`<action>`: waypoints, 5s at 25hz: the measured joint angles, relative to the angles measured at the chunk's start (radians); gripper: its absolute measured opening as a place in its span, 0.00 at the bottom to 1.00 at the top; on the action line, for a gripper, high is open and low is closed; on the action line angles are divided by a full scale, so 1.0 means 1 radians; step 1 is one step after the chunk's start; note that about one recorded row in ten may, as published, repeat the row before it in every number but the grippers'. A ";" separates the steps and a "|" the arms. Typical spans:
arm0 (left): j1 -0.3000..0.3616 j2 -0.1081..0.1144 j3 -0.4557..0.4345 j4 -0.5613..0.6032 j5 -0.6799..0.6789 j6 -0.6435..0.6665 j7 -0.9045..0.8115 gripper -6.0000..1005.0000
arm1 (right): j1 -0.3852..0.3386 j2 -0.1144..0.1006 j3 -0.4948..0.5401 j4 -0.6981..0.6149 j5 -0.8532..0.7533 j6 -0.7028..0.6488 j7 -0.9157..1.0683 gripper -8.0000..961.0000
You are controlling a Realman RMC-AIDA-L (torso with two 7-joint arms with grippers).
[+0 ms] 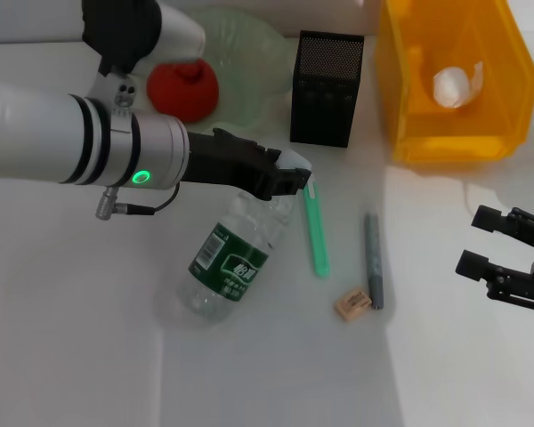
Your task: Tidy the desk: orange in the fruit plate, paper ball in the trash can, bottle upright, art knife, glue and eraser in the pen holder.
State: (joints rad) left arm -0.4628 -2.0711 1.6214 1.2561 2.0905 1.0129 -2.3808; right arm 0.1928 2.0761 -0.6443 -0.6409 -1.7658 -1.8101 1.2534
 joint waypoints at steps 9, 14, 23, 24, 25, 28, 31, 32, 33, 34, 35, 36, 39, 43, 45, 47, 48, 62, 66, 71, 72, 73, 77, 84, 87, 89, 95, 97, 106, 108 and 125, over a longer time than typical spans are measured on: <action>0.125 0.000 -0.082 -0.011 -0.291 -0.012 0.344 0.44 | 0.077 0.003 0.017 0.135 0.002 -0.036 -0.010 0.87; 0.163 0.001 -0.131 -0.044 -0.401 -0.010 0.478 0.44 | 0.088 0.003 0.022 0.159 0.002 -0.039 -0.008 0.87; 0.204 0.001 -0.196 -0.141 -0.587 -0.001 0.685 0.44 | 0.092 0.002 0.038 0.176 0.004 -0.046 -0.001 0.87; 0.204 0.001 -0.196 -0.141 -0.587 -0.001 0.685 0.44 | 0.093 0.002 0.041 0.180 0.004 -0.046 -0.001 0.87; 0.204 0.001 -0.196 -0.141 -0.587 -0.001 0.685 0.44 | 0.094 0.002 0.044 0.185 0.004 -0.046 -0.001 0.87; 0.205 0.002 -0.204 -0.171 -0.640 0.004 0.734 0.44 | 0.095 0.002 0.046 0.193 0.004 -0.041 -0.002 0.87; 0.205 0.002 -0.222 -0.268 -0.796 0.032 0.902 0.44 | 0.096 0.002 0.046 0.193 0.004 -0.037 -0.002 0.87; 0.203 0.001 -0.227 -0.328 -0.883 0.064 0.998 0.44 | 0.096 0.002 0.048 0.193 0.004 -0.036 -0.002 0.87; 0.203 0.001 -0.227 -0.328 -0.883 0.064 0.998 0.44 | 0.096 0.002 0.048 0.193 0.004 -0.036 -0.002 0.87; 0.203 0.001 -0.227 -0.328 -0.883 0.064 0.998 0.44 | 0.096 0.002 0.049 0.193 0.004 -0.036 -0.002 0.87; 0.203 0.001 -0.227 -0.328 -0.883 0.064 0.998 0.44 | 0.096 0.002 0.049 0.194 0.004 -0.036 -0.002 0.87; 0.203 0.001 -0.227 -0.328 -0.883 0.064 0.998 0.44 | 0.096 0.002 0.051 0.197 0.004 -0.036 -0.003 0.87; 0.165 -0.003 -0.254 -0.660 -1.222 0.317 1.477 0.44 | 0.096 0.002 0.057 0.214 0.004 -0.032 -0.008 0.87; 0.119 -0.005 -0.253 -0.859 -1.365 0.452 1.710 0.43 | 0.099 0.002 0.059 0.226 0.004 -0.015 -0.010 0.87; 0.109 -0.006 -0.252 -0.888 -1.377 0.467 1.739 0.43 | 0.101 0.002 0.059 0.228 0.003 -0.010 -0.010 0.87; 0.085 -0.008 -0.254 -0.940 -1.386 0.476 1.804 0.43 | 0.108 0.002 0.059 0.237 0.003 -0.009 -0.010 0.87; 0.085 -0.008 -0.254 -0.940 -1.386 0.476 1.804 0.43 | 0.108 0.002 0.059 0.237 0.003 -0.009 -0.010 0.87; 0.009 -0.009 -0.252 -1.059 -1.475 0.410 1.953 0.43 | 0.122 0.002 0.058 0.280 0.000 -0.007 -0.050 0.87; 0.007 -0.009 -0.249 -1.059 -1.475 0.394 1.960 0.43 | 0.122 0.003 0.058 0.281 0.001 -0.007 -0.050 0.87; 0.005 -0.009 -0.246 -1.061 -1.475 0.363 1.973 0.43 | 0.127 0.004 0.058 0.281 0.001 -0.003 -0.051 0.87; 0.005 -0.009 -0.245 -1.061 -1.475 0.355 1.978 0.43 | 0.131 0.004 0.058 0.283 0.002 0.000 -0.051 0.87; 0.004 -0.009 -0.245 -1.061 -1.475 0.355 1.980 0.43 | 0.133 0.004 0.058 0.286 0.002 0.002 -0.051 0.87; 0.008 -0.009 -0.245 -1.063 -1.475 0.355 2.019 0.43 | 0.142 0.004 0.058 0.298 0.002 0.010 -0.051 0.87; 0.004 -0.009 -0.247 -1.083 -1.474 0.355 2.027 0.43 | 0.145 0.004 0.058 0.299 0.002 0.017 -0.051 0.87; 0.002 -0.010 -0.248 -1.087 -1.474 0.354 2.028 0.43 | 0.148 0.004 0.058 0.299 0.002 0.017 -0.051 0.87; 0.002 -0.010 -0.250 -1.087 -1.474 0.355 2.028 0.43 | 0.148 0.004 0.058 0.299 0.002 0.017 -0.051 0.87; 0.010 -0.010 -0.255 -1.083 -1.482 0.375 2.024 0.67 | 0.148 0.004 0.058 0.300 0.002 0.017 -0.051 0.87; 0.017 -0.011 -0.255 -1.084 -1.525 0.419 2.020 0.73 | 0.148 0.004 0.058 0.300 0.002 0.017 -0.051 0.87; 0.071 -0.003 -0.257 -1.068 -1.616 0.679 1.907 0.80 | 0.149 0.003 0.067 0.298 0.002 0.013 -0.050 0.87; 0.075 0.019 -0.236 -1.043 -1.588 0.690 1.766 0.80 | 0.152 0.000 0.085 0.287 0.002 -0.003 -0.027 0.87; 0.044 0.165 -0.440 -0.794 -0.590 0.659 1.190 0.80 | 0.277 -0.030 -0.028 -0.800 -0.289 -0.139 1.020 0.87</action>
State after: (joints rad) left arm -0.4185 -1.9066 1.1816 0.4617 1.5003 1.6715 -1.1912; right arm 0.4697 2.0463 -0.6725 -1.4407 -2.0544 -1.9493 2.2732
